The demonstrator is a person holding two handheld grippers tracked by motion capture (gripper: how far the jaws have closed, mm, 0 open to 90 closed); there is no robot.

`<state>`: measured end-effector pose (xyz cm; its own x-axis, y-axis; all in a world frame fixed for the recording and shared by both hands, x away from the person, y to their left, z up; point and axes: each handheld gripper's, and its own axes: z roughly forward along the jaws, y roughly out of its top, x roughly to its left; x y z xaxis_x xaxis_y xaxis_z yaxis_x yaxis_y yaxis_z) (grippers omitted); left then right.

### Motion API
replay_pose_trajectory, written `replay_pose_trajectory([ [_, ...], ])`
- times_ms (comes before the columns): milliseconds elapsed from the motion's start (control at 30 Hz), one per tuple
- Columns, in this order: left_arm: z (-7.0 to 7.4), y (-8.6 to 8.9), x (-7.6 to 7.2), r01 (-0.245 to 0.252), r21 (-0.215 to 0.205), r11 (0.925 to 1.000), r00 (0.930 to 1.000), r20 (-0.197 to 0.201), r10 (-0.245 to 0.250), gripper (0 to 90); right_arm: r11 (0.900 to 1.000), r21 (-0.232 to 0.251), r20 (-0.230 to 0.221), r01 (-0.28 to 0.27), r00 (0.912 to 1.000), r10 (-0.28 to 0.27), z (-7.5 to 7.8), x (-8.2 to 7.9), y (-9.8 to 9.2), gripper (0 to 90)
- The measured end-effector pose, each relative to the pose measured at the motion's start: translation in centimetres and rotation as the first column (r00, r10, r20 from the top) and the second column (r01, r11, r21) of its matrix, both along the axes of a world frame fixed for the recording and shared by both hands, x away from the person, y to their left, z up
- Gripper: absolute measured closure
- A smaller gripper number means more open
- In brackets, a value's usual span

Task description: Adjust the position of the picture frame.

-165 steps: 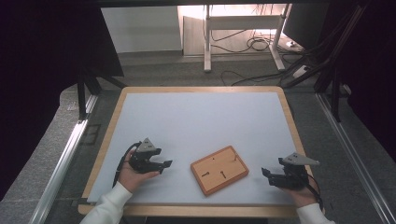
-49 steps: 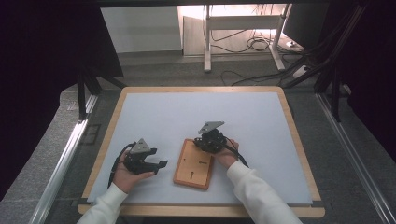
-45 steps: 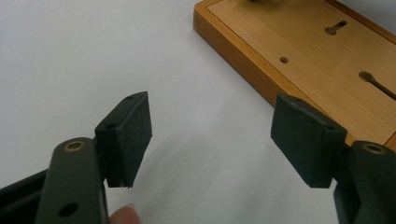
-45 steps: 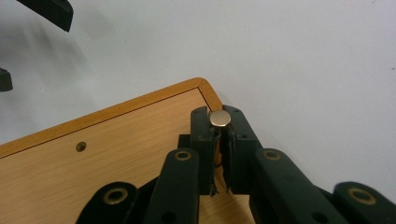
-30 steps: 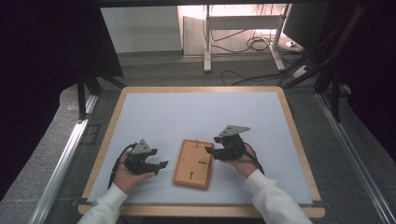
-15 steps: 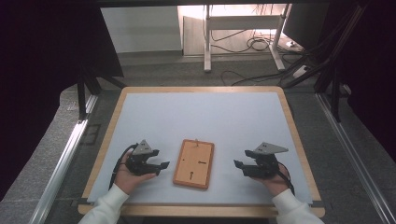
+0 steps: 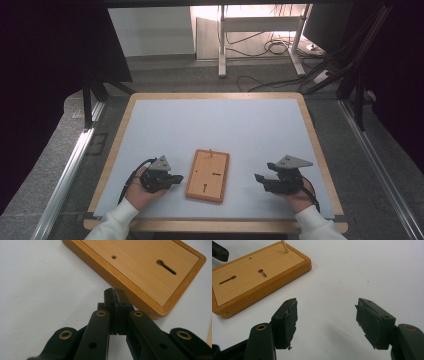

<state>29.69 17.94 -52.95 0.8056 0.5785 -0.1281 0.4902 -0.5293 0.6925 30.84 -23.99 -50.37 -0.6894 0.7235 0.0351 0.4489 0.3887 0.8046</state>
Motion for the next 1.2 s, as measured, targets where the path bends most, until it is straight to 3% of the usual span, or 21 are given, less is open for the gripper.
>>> replay_pose_trajectory([
  [267, -0.3, -0.9, -0.4, 0.066, 0.024, 0.9975, 0.9976, -0.020, -0.066, 90.0, 1.000, -0.014, 0.027, 0.007, 0.9996, -0.006, 0.0, -0.1, 0.1, 33.3],
  [367, -0.3, -1.3, -0.6, 0.071, 0.057, 0.9958, 0.9974, -0.009, -0.071, 90.0, 1.000, -0.007, 0.026, 0.020, 0.9995, -0.019, 0.1, 0.0, -0.1, 33.3],
  [800, -0.2, -1.6, -0.9, 0.084, 0.057, 0.9948, 0.9964, -0.017, -0.084, 90.0, 1.000, -0.005, 0.023, 0.018, 0.9996, -0.018, 0.0, 0.2, 0.0, 33.3],
  [1200, -0.4, -3.0, -1.3, 0.116, 0.050, 0.9919, 0.9931, -0.023, -0.115, 90.0, 1.000, -0.009, 0.019, 0.015, 0.9997, -0.015, 0.0, 0.2, 0.1, 33.3],
])
